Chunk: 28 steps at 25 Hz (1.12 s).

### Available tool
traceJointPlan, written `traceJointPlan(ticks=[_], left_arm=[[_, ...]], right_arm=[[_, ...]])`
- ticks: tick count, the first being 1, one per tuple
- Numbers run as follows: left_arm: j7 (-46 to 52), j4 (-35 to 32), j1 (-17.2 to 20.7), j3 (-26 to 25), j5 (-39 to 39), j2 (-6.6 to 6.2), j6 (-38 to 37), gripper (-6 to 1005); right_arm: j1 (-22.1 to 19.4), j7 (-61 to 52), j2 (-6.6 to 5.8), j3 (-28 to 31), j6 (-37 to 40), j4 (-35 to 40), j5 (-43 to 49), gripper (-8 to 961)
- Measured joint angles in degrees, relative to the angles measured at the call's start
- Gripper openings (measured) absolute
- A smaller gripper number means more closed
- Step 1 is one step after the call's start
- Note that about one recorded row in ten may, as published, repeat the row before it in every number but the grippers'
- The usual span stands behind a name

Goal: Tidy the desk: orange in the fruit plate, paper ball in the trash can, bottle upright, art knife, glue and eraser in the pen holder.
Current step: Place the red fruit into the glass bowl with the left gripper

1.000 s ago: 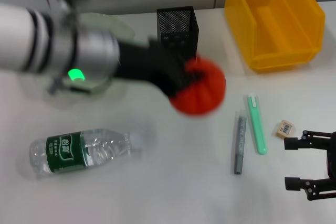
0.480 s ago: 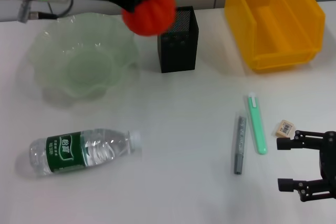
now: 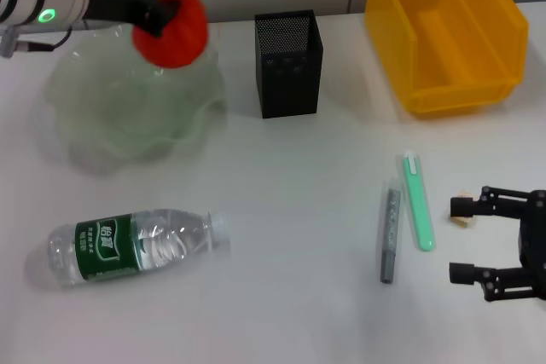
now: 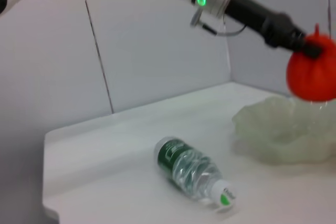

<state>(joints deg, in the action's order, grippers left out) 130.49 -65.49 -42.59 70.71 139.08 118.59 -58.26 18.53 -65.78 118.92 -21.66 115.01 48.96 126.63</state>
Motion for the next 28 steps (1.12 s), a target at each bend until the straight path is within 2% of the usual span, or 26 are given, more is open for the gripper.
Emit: traceJointPlan(ticks=[10, 15, 20, 28], left_arm=[[0.44, 1.96, 0.37, -0.75, 3.20, -0.12, 2.10, 57], [3.70, 2.10, 1.48, -0.88, 5.06, -0.12, 4.82, 57], [4.25, 1.99, 1.91, -1.22, 6.48, -0.20, 5.39, 241], [4.29, 1.50, 2.79, -1.30, 6.91, -0.22, 4.97, 420]], right_arm=[[0.31, 0.54, 0.00, -0.30, -0.44, 0.00, -0.78, 839], [0.37, 0.56, 0.00, -0.07, -0.49, -0.52, -0.78, 840], [0.40, 0.56, 0.00, -0.19, -0.91, -1.12, -0.78, 840], [0.37, 0.57, 0.00, -0.39, -1.25, -1.32, -0.79, 839]])
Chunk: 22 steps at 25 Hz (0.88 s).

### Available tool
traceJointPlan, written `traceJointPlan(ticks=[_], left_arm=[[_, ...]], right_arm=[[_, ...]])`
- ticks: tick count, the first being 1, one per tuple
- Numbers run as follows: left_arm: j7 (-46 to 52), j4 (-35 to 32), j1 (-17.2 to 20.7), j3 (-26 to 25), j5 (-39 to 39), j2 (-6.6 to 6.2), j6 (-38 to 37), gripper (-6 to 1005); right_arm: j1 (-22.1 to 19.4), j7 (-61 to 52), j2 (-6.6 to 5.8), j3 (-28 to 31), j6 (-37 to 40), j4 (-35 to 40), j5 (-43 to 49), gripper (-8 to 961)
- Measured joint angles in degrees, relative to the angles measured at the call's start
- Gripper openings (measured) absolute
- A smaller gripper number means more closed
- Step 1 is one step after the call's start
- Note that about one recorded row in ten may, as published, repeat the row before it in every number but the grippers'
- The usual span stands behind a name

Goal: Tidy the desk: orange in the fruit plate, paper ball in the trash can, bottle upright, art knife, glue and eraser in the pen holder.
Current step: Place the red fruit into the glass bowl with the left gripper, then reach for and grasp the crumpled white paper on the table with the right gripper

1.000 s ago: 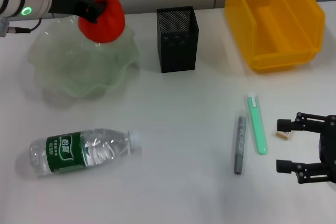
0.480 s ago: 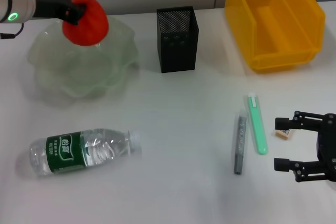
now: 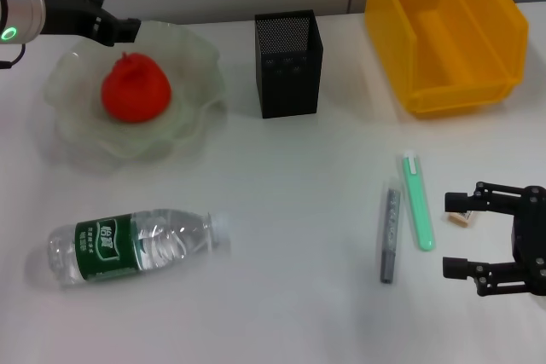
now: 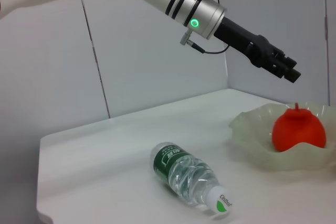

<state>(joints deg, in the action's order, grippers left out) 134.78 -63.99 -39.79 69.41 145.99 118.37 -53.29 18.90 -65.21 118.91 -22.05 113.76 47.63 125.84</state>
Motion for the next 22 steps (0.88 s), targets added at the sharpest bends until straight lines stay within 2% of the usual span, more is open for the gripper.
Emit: traceJointPlan(ticks=[3, 5, 7, 8, 9, 10, 11, 12, 14, 15, 16, 17, 18, 20, 21, 22], left_arm=[[-0.88, -1.55, 1.28, 0.00, -0.65, -0.02, -1.24, 487], [-2.19, -3.06, 2.32, 0.18, -2.07, -0.01, -2.34, 581], [-6.17, -5.83, 4.33, 0.40, -6.37, 0.02, -5.41, 675], [-10.39, -7.94, 6.29, 0.26, -11.71, 0.01, -9.11, 722], [-10.39, -7.94, 6.29, 0.26, -11.71, 0.01, -9.11, 742], [-13.17, -9.76, 8.12, -0.18, -16.84, -0.05, -12.79, 761], [-13.17, -9.76, 8.12, -0.18, -16.84, -0.05, -12.79, 781], [-15.79, -11.37, 10.05, -0.66, -21.27, -0.11, -16.22, 800], [-15.79, -11.37, 10.05, -0.66, -21.27, -0.11, -16.22, 839], [-21.30, -14.83, 15.12, -1.14, -31.00, -0.13, -25.19, 859], [-23.99, -15.60, 17.29, -1.04, -34.59, -0.09, -29.07, 860], [-23.99, -15.60, 17.29, -1.04, -34.59, -0.09, -29.07, 857], [-26.40, -15.98, 19.26, -0.83, -37.58, -0.01, -32.20, 855], [-26.40, -15.98, 19.26, -0.83, -37.58, -0.01, -32.20, 850], [-33.03, -15.89, 24.19, 0.19, -44.89, 0.08, -38.91, 847], [-33.03, -15.89, 24.19, 0.19, -44.89, 0.08, -38.91, 847]], right_arm=[[-0.01, 0.00, 0.00, 0.01, -0.05, -0.01, 0.00, 839], [-0.01, 0.00, 0.00, 0.05, -0.04, 0.00, -0.01, 839], [0.00, 0.00, 0.00, 0.24, -0.06, -0.01, 0.00, 839], [-0.01, 0.00, 0.00, 0.41, -0.05, 0.03, -0.01, 839], [-0.01, 0.00, 0.00, 0.41, -0.05, 0.03, -0.01, 839], [0.00, -0.01, 0.00, 0.42, -0.06, 0.17, 0.00, 839], [0.00, -0.01, 0.00, 0.42, -0.06, 0.17, 0.00, 839], [0.01, -0.02, 0.00, 0.42, 0.02, 0.30, 0.00, 839], [0.07, -0.21, 0.00, 0.43, 0.25, 0.48, 0.00, 839], [0.11, -0.29, 0.00, 0.44, 0.34, 0.54, -0.06, 839], [0.12, -0.34, -0.02, 0.44, 0.39, 0.57, -0.16, 840], [0.15, -0.36, -0.04, 0.44, 0.48, 0.61, -0.33, 840], [0.18, -0.51, -0.06, 0.43, 0.60, 0.95, -0.54, 840], [0.24, -0.98, -0.03, 0.44, 0.67, 1.75, -0.59, 839], [0.24, -0.98, -0.03, 0.44, 0.67, 1.75, -0.59, 839], [0.34, -1.28, -0.02, 0.44, 0.68, 2.10, -0.60, 839]])
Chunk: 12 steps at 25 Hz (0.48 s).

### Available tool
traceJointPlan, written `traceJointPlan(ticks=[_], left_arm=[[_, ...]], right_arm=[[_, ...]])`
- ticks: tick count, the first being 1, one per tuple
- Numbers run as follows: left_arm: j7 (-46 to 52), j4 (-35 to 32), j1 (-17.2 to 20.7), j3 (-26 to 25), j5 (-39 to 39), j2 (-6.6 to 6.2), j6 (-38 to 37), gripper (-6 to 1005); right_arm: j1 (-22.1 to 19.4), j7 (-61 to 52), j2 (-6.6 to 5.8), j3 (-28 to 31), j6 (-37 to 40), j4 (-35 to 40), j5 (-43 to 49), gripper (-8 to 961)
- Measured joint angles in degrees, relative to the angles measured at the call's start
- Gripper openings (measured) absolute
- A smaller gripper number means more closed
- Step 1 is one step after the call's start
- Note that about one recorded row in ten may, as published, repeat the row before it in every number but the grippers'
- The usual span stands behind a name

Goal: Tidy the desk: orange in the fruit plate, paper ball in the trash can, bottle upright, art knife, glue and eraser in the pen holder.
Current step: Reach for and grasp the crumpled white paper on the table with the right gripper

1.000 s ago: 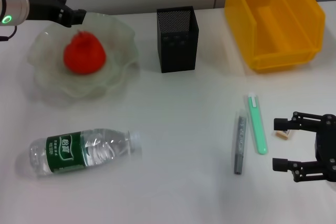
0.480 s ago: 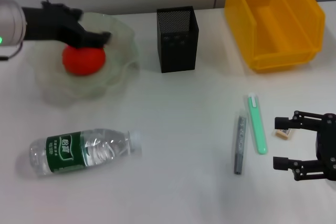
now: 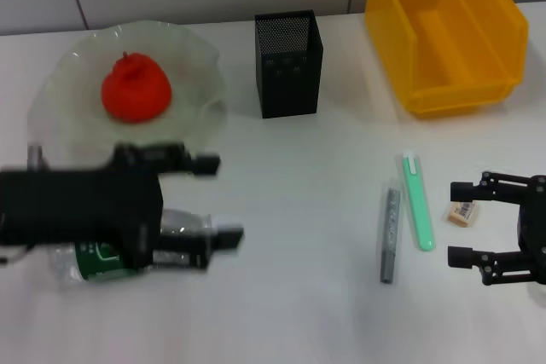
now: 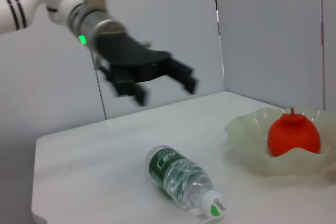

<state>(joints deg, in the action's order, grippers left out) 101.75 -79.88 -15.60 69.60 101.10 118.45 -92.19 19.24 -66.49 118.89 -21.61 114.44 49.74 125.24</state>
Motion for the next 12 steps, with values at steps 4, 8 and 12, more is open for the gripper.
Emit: traceJointPlan(ticks=[4, 8, 12], left_arm=[[-5.76, 0.06, 4.86, 2.77, -4.45, 0.14, -3.72, 846], [-12.31, 1.22, 11.71, 11.02, -4.97, 0.27, -1.09, 845], [-13.04, 3.03, 12.27, 12.19, -4.98, 0.17, 0.38, 844]], right_arm=[[0.33, -1.58, -0.02, -0.01, 0.41, 1.13, -0.03, 840], [0.41, -3.89, 0.14, -0.01, 1.52, 4.71, -0.57, 840], [0.48, -6.75, 0.16, -0.04, 2.50, 8.34, -0.77, 839]])
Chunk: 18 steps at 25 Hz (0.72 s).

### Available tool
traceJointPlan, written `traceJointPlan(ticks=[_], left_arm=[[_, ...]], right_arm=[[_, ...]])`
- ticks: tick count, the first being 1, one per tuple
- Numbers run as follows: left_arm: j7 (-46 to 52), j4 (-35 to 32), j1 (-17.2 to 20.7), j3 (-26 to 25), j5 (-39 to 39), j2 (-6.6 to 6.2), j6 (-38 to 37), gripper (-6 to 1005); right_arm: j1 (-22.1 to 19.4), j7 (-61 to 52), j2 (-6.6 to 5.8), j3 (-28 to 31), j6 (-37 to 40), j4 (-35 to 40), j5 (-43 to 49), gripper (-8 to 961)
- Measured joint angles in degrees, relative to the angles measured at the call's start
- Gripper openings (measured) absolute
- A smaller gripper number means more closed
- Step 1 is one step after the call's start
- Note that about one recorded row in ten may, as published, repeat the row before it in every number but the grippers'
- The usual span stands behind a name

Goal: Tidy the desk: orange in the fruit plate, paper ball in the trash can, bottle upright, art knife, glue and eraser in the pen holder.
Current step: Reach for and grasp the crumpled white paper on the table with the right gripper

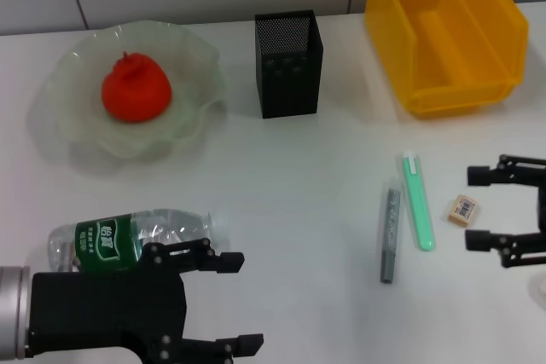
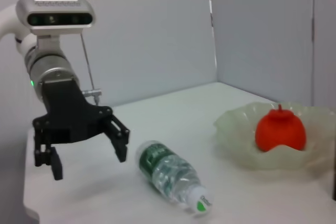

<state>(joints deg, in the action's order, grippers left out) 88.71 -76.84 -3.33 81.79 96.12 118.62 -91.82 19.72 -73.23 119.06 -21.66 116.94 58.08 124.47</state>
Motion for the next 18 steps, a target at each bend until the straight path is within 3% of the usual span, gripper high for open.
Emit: traceJointPlan(ticks=[8, 9, 12, 14, 18], left_arm=[[-3.57, 2.22, 0.07, -0.45, -1.31, 0.05, 0.14, 842], [-3.57, 2.22, 0.07, -0.45, -1.31, 0.05, 0.14, 842], [-4.09, 2.80, -0.20, -1.07, -1.47, 0.03, 0.17, 841], [-4.12, 2.82, -0.28, -1.13, -1.53, 0.03, 0.16, 841], [-4.16, 2.84, -0.58, -1.19, -1.90, -0.05, 0.14, 840]], right_arm=[[1.97, -17.78, -0.07, -3.55, 4.62, 20.95, 3.42, 839], [3.47, -23.60, -0.20, -6.50, 6.37, 27.47, 7.26, 838], [5.18, -28.50, -0.38, -10.48, 7.62, 32.03, 12.22, 838], [8.41, -35.12, -0.58, -18.28, 8.15, 36.09, 24.13, 838], [11.14, -39.02, -0.64, -25.25, 8.35, 36.83, 33.48, 838]])
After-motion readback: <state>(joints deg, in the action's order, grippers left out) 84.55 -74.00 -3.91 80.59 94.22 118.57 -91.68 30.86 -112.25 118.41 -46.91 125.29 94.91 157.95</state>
